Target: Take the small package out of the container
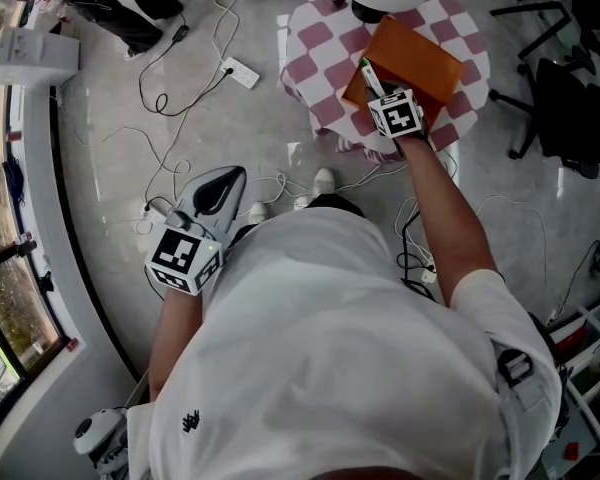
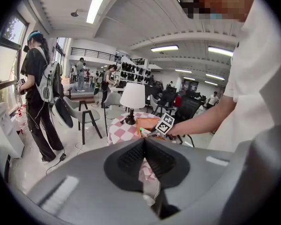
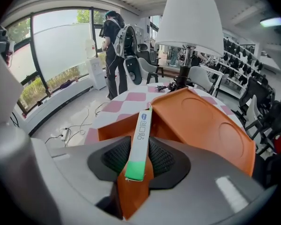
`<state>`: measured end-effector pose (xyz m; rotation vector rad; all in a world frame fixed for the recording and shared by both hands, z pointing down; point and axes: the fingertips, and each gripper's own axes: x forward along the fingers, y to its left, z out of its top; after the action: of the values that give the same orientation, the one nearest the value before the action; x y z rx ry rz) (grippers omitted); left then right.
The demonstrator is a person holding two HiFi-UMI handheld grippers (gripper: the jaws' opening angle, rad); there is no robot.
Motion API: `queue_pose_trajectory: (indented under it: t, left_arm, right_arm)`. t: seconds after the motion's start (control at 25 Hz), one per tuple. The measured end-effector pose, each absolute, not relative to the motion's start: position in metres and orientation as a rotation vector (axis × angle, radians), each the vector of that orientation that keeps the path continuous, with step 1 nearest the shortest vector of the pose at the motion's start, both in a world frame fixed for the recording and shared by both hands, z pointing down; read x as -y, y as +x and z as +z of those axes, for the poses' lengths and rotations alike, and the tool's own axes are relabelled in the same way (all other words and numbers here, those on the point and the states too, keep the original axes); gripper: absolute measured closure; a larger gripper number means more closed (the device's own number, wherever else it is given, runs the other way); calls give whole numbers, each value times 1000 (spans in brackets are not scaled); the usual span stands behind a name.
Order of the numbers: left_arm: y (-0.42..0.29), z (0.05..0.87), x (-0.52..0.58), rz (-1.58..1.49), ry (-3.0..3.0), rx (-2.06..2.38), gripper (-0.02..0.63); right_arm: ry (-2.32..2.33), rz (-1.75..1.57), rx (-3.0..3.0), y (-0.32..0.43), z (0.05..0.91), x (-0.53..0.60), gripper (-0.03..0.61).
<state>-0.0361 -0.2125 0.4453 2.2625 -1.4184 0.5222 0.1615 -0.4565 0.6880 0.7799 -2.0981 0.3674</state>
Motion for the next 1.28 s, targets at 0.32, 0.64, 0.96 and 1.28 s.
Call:
queue_pose_trajectory:
  t: [0.32,0.64,0.96,1.28]
  left_arm:
    - [-48,448,207,516,2271,1410,558]
    - [-63,442,195,485,2316,1384,558]
    - [-77,438,181,447,2382,1317,558]
    - [-87,439,164,427,2457,1198,558]
  right_arm:
    - [837,383,2083,166,684,459,482]
    - [885,366,2080,169,656,451,485]
    - [966,364,2080,172,617,428,485]
    - [1033,359,2082,167,574,383,485]
